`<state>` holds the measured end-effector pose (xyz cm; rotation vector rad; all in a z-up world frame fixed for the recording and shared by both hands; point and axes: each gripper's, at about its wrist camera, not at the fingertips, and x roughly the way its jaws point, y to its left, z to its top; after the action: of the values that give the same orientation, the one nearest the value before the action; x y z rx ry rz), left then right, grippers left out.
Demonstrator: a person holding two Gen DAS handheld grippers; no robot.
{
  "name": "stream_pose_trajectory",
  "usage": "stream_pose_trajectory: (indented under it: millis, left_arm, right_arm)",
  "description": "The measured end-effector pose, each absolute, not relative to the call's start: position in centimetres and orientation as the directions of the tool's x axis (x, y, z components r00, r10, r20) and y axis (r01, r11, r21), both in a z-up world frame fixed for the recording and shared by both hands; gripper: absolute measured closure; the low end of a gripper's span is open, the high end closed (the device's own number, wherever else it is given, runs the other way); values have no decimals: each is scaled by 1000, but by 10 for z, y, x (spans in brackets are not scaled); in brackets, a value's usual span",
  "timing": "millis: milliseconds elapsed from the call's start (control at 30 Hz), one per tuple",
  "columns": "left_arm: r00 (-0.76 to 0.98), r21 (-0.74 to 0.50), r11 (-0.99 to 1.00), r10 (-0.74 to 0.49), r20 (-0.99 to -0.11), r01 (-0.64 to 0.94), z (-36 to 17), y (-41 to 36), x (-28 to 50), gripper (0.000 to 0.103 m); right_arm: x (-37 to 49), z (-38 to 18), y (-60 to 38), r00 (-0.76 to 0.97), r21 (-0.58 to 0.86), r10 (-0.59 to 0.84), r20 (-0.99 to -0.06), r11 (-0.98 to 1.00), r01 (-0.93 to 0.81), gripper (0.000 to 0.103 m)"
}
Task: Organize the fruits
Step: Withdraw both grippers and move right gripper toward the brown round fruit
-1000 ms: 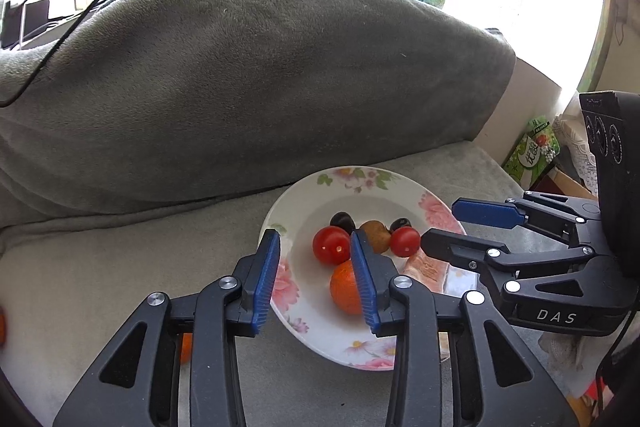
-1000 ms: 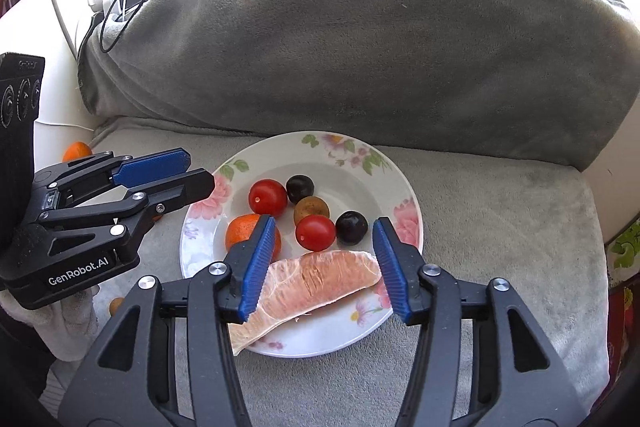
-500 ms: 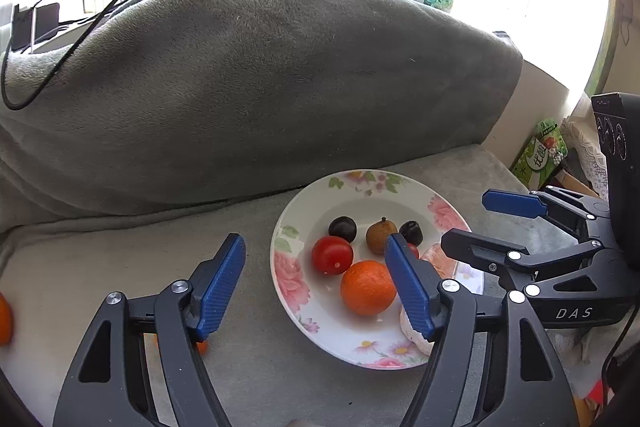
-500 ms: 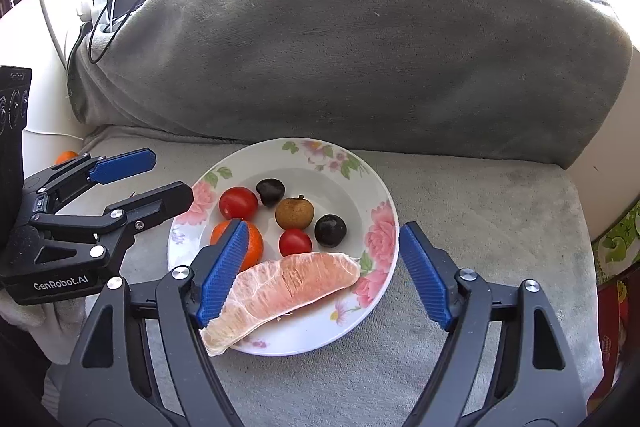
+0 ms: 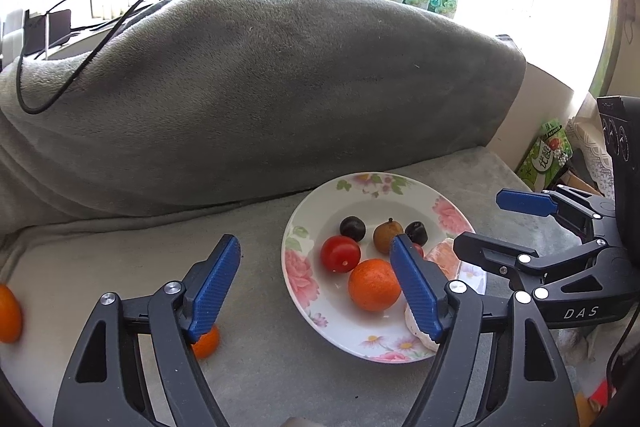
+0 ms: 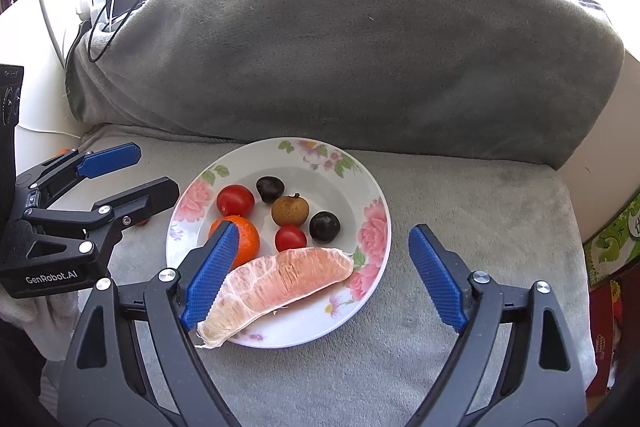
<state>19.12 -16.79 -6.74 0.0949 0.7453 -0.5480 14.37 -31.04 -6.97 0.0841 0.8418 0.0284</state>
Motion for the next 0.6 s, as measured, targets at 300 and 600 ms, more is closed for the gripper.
stream_pose_trajectory:
  millis: [300, 600]
  left_arm:
    - [618, -104, 862, -434, -656, 496, -60, -160, 183, 26]
    - [634, -94, 869, -424, -647, 485, -54, -152, 174, 26]
  right_arm:
    - [138, -67, -312, 662, 85, 49, -748, 996, 22, 12]
    - [128, -62, -304, 675, 85, 68, -735, 996, -7, 12]
